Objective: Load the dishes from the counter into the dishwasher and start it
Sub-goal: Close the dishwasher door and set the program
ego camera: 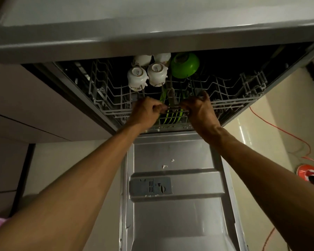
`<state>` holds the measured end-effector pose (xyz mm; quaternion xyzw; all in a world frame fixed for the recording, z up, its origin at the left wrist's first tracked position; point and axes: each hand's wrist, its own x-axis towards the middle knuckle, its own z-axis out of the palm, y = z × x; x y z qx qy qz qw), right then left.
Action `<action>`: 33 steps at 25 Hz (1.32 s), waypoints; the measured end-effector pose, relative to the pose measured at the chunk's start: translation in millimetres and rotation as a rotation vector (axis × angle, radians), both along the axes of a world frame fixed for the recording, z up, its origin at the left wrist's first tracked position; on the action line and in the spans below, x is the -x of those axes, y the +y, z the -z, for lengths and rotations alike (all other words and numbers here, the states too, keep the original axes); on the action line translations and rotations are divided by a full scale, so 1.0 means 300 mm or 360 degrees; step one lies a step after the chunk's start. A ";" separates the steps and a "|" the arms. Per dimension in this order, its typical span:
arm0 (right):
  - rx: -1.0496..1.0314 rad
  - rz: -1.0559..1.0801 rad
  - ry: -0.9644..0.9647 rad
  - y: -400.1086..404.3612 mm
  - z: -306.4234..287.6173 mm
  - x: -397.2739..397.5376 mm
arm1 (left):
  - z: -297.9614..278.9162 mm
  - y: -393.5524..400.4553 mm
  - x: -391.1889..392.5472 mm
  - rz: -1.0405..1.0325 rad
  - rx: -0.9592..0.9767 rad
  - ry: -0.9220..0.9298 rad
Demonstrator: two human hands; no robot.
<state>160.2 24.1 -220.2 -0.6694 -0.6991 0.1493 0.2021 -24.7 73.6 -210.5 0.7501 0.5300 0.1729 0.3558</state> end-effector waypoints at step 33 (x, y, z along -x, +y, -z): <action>0.1155 0.0319 0.0431 -1.125 0.548 0.303 | 0.637 -1.240 0.145 -0.0521 0.0780 0.0154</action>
